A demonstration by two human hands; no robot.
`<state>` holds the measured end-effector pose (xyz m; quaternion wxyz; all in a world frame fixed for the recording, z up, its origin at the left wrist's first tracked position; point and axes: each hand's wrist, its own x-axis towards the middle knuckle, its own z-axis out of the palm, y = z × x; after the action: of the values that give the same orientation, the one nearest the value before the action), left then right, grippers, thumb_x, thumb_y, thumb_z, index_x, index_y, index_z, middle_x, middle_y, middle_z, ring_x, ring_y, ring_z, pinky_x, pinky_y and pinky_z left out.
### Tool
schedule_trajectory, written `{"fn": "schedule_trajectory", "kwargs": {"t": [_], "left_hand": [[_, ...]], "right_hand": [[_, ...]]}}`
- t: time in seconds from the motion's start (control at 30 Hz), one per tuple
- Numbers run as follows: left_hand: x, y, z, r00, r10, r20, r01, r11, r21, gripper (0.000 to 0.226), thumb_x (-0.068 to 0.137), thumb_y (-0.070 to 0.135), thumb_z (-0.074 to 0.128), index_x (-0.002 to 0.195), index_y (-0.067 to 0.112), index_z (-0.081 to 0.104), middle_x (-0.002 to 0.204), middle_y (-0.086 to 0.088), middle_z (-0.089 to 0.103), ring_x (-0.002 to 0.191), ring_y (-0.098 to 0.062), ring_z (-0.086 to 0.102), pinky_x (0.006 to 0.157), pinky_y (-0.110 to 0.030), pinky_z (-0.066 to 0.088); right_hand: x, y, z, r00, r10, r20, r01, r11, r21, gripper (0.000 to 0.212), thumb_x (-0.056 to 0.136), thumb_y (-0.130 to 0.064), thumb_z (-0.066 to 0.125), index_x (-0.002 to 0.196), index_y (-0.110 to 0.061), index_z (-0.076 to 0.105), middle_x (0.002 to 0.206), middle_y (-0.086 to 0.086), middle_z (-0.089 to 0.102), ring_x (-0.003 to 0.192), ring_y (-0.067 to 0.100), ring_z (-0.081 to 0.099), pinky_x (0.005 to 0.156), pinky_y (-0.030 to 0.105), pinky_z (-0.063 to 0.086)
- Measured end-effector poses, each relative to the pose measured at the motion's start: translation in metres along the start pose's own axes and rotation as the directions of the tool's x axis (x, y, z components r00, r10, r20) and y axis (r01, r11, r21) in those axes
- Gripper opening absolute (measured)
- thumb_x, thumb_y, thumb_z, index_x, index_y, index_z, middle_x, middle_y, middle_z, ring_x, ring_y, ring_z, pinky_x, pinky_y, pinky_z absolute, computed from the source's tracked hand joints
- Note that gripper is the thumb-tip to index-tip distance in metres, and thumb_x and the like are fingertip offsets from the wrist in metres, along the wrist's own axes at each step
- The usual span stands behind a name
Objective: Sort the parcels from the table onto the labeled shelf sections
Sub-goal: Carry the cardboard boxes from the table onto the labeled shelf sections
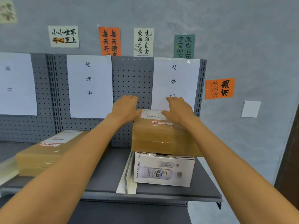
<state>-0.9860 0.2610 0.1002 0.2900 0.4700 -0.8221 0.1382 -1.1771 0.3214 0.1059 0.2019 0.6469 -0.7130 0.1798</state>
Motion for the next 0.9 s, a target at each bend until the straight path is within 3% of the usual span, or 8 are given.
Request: {"fn": "schedule_trajectory", "kwargs": {"t": [0.3, 0.43, 0.7, 0.9], "left_hand": [[-0.043, -0.045, -0.036, 1.000, -0.021, 0.006, 0.020, 0.996, 0.088, 0.058, 0.093, 0.037, 0.056, 0.141, 0.008, 0.040, 0.138, -0.011, 0.048, 0.127, -0.027, 0.042, 0.090, -0.037, 0.043], [-0.077, -0.082, -0.064, 0.999, -0.039, 0.002, 0.038, 0.990, 0.136, 0.058, 0.092, 0.036, 0.057, 0.141, 0.008, 0.040, 0.139, -0.011, 0.048, 0.127, -0.028, 0.042, 0.090, -0.039, 0.044], [-0.183, -0.189, -0.125, 0.990, -0.140, -0.011, 0.139, 0.967, 0.214, 0.056, 0.091, 0.037, 0.060, 0.136, 0.007, 0.045, 0.134, -0.012, 0.051, 0.124, -0.029, 0.045, 0.094, -0.039, 0.043], [-0.291, -0.284, -0.172, 0.946, -0.323, 0.041, 0.292, 0.896, 0.334, 0.062, 0.091, 0.041, 0.060, 0.139, 0.007, 0.041, 0.136, -0.012, 0.048, 0.125, -0.029, 0.043, 0.096, -0.040, 0.043]], "right_hand": [[-0.012, -0.067, -0.011, 0.993, -0.098, -0.063, 0.101, 0.994, 0.039, 0.057, 0.094, -0.032, 0.053, 0.144, -0.010, 0.036, 0.143, 0.010, 0.044, 0.129, 0.029, 0.040, 0.093, 0.039, 0.043], [-0.024, -0.120, -0.014, 0.986, -0.144, -0.080, 0.149, 0.987, 0.064, 0.062, 0.095, -0.033, 0.053, 0.148, -0.012, 0.031, 0.148, 0.009, 0.039, 0.135, 0.030, 0.034, 0.100, 0.041, 0.040], [-0.061, -0.276, -0.014, 0.946, -0.315, -0.079, 0.322, 0.941, 0.102, 0.063, 0.096, -0.035, 0.052, 0.149, -0.010, 0.029, 0.148, 0.011, 0.038, 0.133, 0.031, 0.035, 0.101, 0.040, 0.039], [-0.099, -0.408, 0.000, 0.897, -0.439, -0.057, 0.440, 0.871, 0.217, 0.063, 0.092, -0.034, 0.057, 0.146, -0.011, 0.034, 0.144, 0.009, 0.043, 0.130, 0.029, 0.039, 0.100, 0.040, 0.041]]}}
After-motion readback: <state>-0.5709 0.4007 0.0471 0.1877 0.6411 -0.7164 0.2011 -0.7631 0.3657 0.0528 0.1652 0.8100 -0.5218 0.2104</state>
